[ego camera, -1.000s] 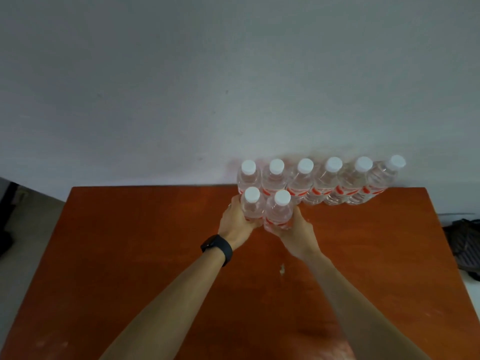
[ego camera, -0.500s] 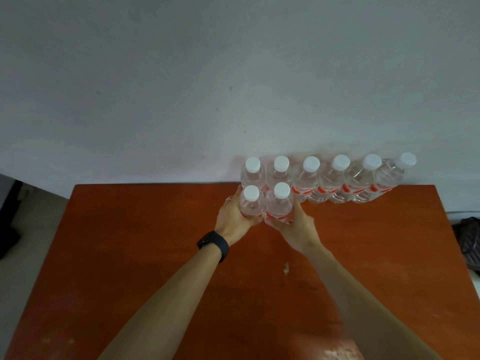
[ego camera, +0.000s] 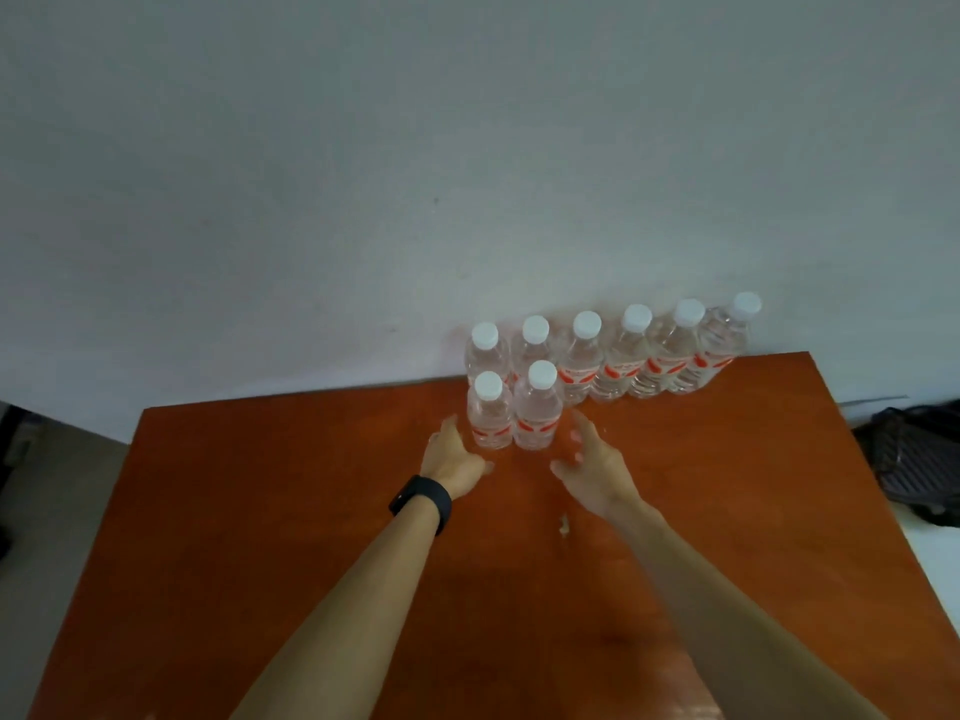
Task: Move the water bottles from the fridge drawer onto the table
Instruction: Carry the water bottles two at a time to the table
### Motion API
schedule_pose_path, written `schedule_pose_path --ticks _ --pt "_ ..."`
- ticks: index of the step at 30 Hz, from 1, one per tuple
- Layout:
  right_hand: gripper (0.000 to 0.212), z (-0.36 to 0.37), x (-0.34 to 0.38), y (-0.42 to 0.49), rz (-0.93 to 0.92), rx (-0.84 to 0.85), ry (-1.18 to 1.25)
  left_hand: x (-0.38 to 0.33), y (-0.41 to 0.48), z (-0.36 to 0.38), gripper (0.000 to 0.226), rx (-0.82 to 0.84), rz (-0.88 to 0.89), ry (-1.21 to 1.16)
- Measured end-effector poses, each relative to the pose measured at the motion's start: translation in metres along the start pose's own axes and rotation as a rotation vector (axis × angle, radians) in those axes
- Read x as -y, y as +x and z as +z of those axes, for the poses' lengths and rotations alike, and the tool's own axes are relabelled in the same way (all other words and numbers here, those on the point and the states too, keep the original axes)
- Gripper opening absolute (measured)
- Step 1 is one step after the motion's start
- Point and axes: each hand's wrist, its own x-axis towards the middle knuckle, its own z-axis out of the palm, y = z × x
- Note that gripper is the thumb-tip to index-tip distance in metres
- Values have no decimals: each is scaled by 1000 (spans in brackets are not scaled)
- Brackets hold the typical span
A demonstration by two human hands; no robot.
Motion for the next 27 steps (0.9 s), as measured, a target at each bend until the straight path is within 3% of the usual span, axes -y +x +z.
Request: schedule_pose_path --ticks 4,8,15,21,27 --pt "57 -7 -32 -57 50 -34 -60 9 -39 10 69 198 70 206" --pt "38 -20 -77 -143 19 -139 -101 -3 -84 51 55 276 312 481" --pt "26 -54 -173 -314 256 -534 -105 -65 -177 188 49 439 800 848" --pt "26 -91 -259 -495 519 -907 -91 -114 -339 344 43 589 1229 937" --pt "27 -102 -330 -694 726 -1178 -88 -105 -535 478 41 757 1528 934"
